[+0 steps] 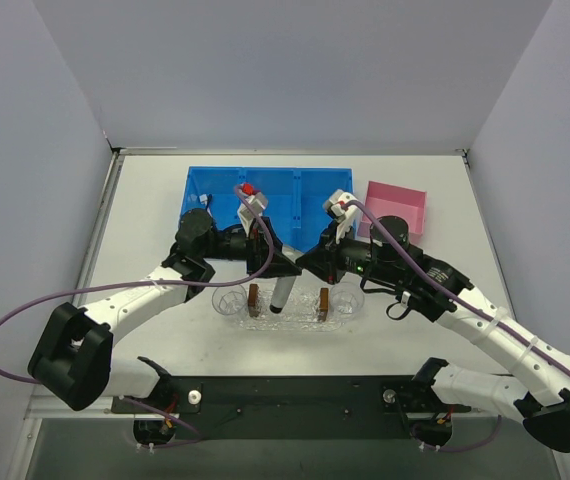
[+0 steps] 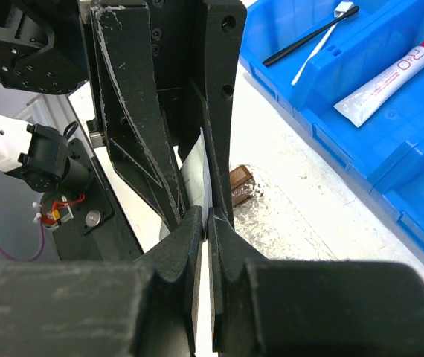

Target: Prepare toiletry sets of a toothbrush and toothpaste on the tray

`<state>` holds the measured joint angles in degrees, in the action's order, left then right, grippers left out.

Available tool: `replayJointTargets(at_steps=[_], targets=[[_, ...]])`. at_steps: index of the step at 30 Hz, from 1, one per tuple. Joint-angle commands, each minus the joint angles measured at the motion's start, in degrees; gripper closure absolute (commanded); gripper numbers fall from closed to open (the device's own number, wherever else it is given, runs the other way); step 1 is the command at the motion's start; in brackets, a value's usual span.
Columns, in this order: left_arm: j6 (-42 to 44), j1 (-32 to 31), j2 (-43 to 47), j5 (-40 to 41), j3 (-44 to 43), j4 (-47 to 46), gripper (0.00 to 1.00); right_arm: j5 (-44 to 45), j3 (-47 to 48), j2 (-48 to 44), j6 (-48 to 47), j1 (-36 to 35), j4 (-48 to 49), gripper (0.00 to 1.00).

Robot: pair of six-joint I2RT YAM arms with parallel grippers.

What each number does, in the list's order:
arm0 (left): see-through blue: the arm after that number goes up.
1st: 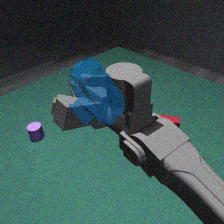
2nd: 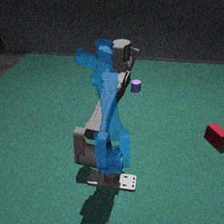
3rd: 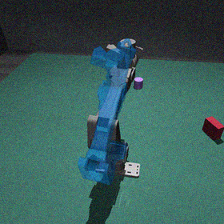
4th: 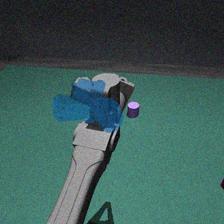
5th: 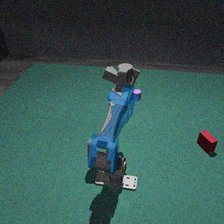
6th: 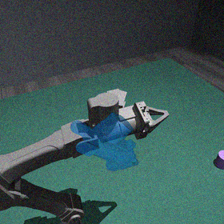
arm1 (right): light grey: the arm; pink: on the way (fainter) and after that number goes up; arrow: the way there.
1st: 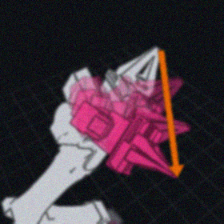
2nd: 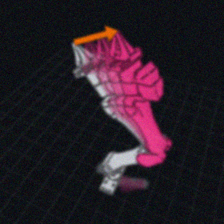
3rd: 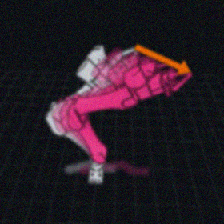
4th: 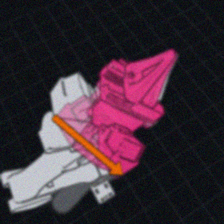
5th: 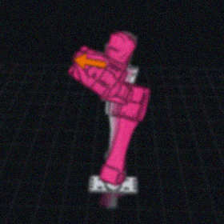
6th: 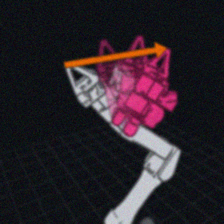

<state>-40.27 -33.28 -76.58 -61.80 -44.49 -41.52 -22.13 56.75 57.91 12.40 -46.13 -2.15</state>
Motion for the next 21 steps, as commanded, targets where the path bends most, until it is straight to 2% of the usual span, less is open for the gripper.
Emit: replayJointTargets(at_steps=[1, 2, 4, 5, 6, 9, 13, 16, 21], targets=[[-0.1, -0.1, 0.0, -1.1, -0.2, -2.3, 0.72, 0.2, 2.8, -1.0, 0.9, 0.4, 5.0, 1.00], [-0.2, -0.3, 0.1, -1.2, -0.2, -2.3, 0.70, 0.4, 2.7, -1.0, 1.1, 0.4, 5.1, 1.00], [-0.3, -0.4, -0.2, -1.4, -0.2, -2.2, 0.58, 0.9, 2.5, -1.2, 1.5, 0.4, 5.7, 1.00], [-0.3, -0.4, -0.2, -1.4, -0.3, -1.6, 0.42, 1.1, 2.4, -1.4, 1.7, 0.5, 5.8, 1.00], [-0.3, -0.6, -0.3, -1.4, -0.2, -1.6, 0.37, 1.3, 2.2, -1.6, 2.2, 0.6, 6.1, 1.00], [-0.3, -0.8, -0.7, -1.8, -0.3, -1.2, 0.32, 1.6, 1.8, -2.4, 2.8, 0.7, 7.6, 1.00], [-0.4, -1.4, -1.1, -1.9, -0.2, -1.1, 0.35, 1.5, 1.0, -3.2, 4.2, 0.9, 9.4, 1.00], [-0.6, -1.8, -1.5, -2.3, -0.5, -1.2, 0.51, 1.6, 0.6, -3.4, 4.7, 1.0, 9.8, 1.00], [-0.5, -1.8, -1.4, -2.7, -0.3, -0.8, 0.69, 3.2, -0.2, -3.6, 6.0, 2.0, 9.5, 1.00]])
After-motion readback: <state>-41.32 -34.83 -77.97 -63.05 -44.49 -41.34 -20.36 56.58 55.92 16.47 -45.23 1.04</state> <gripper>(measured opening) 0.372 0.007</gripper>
